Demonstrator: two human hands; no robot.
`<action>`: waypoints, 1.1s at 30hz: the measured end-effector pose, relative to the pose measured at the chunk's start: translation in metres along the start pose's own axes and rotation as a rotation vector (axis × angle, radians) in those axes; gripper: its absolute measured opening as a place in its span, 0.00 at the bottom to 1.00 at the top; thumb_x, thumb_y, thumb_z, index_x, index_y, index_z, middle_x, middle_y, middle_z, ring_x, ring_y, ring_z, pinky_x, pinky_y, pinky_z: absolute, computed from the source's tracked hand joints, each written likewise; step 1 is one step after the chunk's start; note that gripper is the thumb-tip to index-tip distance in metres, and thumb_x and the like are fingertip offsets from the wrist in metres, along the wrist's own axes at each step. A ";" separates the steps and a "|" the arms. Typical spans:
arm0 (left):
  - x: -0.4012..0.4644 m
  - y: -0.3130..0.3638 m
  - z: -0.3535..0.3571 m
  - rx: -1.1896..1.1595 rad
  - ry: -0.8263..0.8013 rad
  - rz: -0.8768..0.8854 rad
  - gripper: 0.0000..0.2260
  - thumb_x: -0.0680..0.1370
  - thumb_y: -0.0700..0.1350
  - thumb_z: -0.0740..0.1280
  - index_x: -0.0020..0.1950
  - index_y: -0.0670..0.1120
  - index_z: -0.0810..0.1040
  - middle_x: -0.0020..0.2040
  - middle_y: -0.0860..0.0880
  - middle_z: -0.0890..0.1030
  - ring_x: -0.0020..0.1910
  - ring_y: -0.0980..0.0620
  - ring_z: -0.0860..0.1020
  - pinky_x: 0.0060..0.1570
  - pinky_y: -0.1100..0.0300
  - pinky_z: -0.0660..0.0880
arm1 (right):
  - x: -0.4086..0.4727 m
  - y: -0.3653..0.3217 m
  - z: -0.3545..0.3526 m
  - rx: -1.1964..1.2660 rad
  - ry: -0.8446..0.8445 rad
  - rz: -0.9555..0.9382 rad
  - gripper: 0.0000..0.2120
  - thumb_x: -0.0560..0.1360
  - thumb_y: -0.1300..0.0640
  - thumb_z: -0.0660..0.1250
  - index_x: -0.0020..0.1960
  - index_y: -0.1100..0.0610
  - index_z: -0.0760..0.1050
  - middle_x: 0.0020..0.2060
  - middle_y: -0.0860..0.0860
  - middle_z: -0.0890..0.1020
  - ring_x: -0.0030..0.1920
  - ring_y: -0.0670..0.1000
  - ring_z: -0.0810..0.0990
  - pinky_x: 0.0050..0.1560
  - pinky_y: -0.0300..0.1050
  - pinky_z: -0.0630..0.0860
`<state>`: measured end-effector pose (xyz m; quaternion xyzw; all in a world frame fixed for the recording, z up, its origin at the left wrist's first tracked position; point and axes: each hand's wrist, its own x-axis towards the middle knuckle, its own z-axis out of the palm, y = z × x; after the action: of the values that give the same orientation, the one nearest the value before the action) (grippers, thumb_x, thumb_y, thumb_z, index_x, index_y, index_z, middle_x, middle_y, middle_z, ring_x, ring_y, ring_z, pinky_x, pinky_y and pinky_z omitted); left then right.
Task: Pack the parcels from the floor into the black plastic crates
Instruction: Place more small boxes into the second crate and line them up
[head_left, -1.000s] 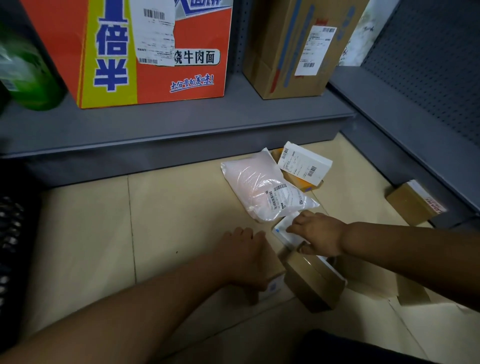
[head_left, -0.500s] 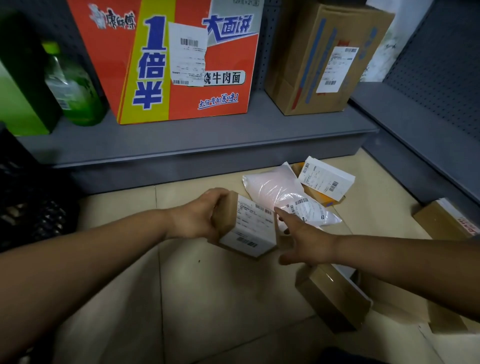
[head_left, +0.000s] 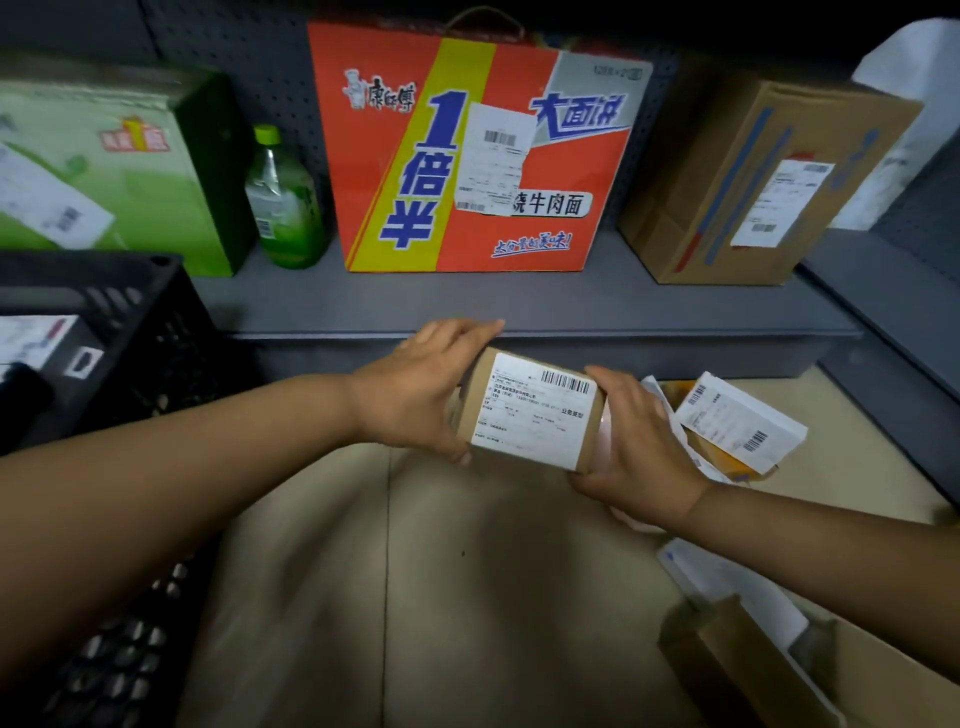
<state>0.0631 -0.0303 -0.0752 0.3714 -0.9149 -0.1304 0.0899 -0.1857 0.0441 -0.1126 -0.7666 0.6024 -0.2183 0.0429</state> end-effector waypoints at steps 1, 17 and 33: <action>-0.004 -0.005 -0.009 0.069 0.041 0.006 0.55 0.62 0.58 0.76 0.77 0.51 0.43 0.71 0.49 0.57 0.70 0.51 0.55 0.68 0.57 0.58 | 0.009 -0.005 -0.002 -0.021 0.015 -0.044 0.45 0.59 0.52 0.79 0.71 0.58 0.61 0.64 0.54 0.70 0.65 0.50 0.64 0.70 0.50 0.60; -0.193 -0.141 -0.153 0.581 0.424 -0.205 0.45 0.65 0.55 0.71 0.75 0.41 0.55 0.63 0.39 0.68 0.59 0.39 0.68 0.55 0.48 0.72 | 0.192 -0.255 0.009 0.079 0.049 -0.609 0.50 0.61 0.60 0.75 0.77 0.55 0.52 0.71 0.55 0.62 0.72 0.51 0.59 0.72 0.57 0.60; -0.273 -0.174 -0.049 -0.130 0.537 -0.860 0.38 0.67 0.63 0.68 0.73 0.62 0.55 0.70 0.52 0.59 0.67 0.48 0.65 0.63 0.56 0.68 | 0.274 -0.353 0.171 0.327 -0.259 -0.215 0.24 0.80 0.60 0.56 0.76 0.56 0.57 0.73 0.57 0.64 0.73 0.54 0.62 0.72 0.46 0.59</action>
<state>0.3829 0.0329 -0.1004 0.7284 -0.6139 -0.1122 0.2828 0.2485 -0.1518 -0.0728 -0.8308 0.4634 -0.2159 0.2200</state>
